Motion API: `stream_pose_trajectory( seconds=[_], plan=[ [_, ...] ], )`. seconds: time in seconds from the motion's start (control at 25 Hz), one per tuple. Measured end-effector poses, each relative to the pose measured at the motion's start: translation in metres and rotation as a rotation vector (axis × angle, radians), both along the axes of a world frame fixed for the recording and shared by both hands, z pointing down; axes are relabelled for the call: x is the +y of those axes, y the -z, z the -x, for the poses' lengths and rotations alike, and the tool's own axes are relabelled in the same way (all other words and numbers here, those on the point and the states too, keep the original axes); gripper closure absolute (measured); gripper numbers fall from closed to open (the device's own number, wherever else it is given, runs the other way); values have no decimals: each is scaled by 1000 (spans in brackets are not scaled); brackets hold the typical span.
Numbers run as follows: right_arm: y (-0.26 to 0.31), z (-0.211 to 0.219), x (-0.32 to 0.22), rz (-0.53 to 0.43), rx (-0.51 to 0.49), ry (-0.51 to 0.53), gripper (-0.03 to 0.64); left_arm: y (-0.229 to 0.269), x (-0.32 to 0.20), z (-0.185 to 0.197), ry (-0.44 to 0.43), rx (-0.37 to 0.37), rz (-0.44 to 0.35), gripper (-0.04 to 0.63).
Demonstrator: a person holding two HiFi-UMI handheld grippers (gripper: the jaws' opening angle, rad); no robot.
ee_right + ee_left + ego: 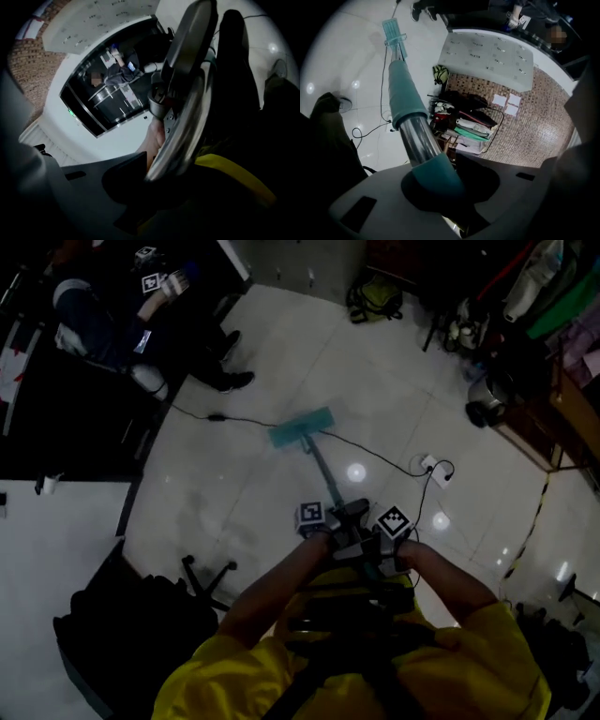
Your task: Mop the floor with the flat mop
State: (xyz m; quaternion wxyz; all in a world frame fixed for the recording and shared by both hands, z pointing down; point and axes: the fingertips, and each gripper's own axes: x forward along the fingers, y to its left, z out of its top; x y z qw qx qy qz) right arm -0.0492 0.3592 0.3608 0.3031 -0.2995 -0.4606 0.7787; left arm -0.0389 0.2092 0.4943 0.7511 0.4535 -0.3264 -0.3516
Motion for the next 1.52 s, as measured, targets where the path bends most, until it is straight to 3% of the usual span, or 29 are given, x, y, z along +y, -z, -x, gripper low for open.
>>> stream_pose_trajectory(
  seconds=[0.28, 0.52, 0.72, 0.88, 1.04, 1.16, 1.36, 1.52],
  plan=[
    [-38, 30, -96, -56, 5, -272, 558, -38, -89, -22, -365, 3, -22, 505],
    [-123, 41, -158, -112, 22, -499, 558, -114, -141, -48, -627, -16, -81, 505],
    [-207, 43, -183, -127, 103, -630, 558, -186, -155, -67, -716, 39, -91, 515],
    [-244, 40, -207, -64, 139, -744, 558, -224, -157, -84, -808, 104, 0, 505],
    [-285, 41, -241, -130, 139, -772, 561, -258, -188, -86, -876, 99, 7, 515],
    [-319, 41, -297, -172, 120, -769, 561, -280, -248, -84, -906, 84, 1, 514],
    [-375, 53, -422, -174, 151, -918, 580, -329, -373, -71, -961, 23, -77, 518],
    [-368, 58, -446, -195, 66, -956, 578, -347, -391, -73, -1044, -76, -102, 524]
  ],
)
